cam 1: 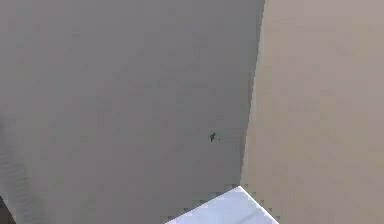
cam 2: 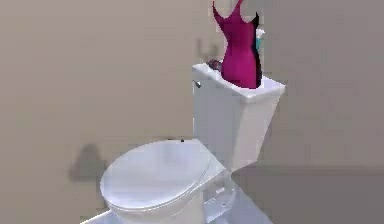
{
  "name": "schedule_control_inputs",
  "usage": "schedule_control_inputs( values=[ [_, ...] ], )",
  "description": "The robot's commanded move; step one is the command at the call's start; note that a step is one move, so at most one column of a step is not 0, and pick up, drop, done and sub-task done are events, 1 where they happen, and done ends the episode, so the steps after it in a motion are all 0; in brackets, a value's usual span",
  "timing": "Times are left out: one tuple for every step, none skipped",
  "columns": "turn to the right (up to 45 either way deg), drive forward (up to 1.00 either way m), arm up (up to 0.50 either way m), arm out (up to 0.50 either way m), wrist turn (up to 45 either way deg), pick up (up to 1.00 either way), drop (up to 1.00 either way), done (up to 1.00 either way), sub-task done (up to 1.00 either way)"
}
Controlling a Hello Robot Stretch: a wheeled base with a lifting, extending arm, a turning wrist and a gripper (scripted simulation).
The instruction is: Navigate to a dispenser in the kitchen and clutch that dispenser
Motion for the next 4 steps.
schedule_control_inputs(
  values=[
    [-36.0,0.00,0.00,0.00,0.0,0.00,0.00,0.00,0.00],
    [0.0,0.40,0.00,0.00,0.0,0.00,0.00,0.00,0.00],
    [-45.0,0.00,0.00,0.00,0.0,0.00,0.00,0.00,0.00],
    [-33.0,0.00,0.00,0.00,0.0,0.00,0.00,0.00,0.00]
  ],
)
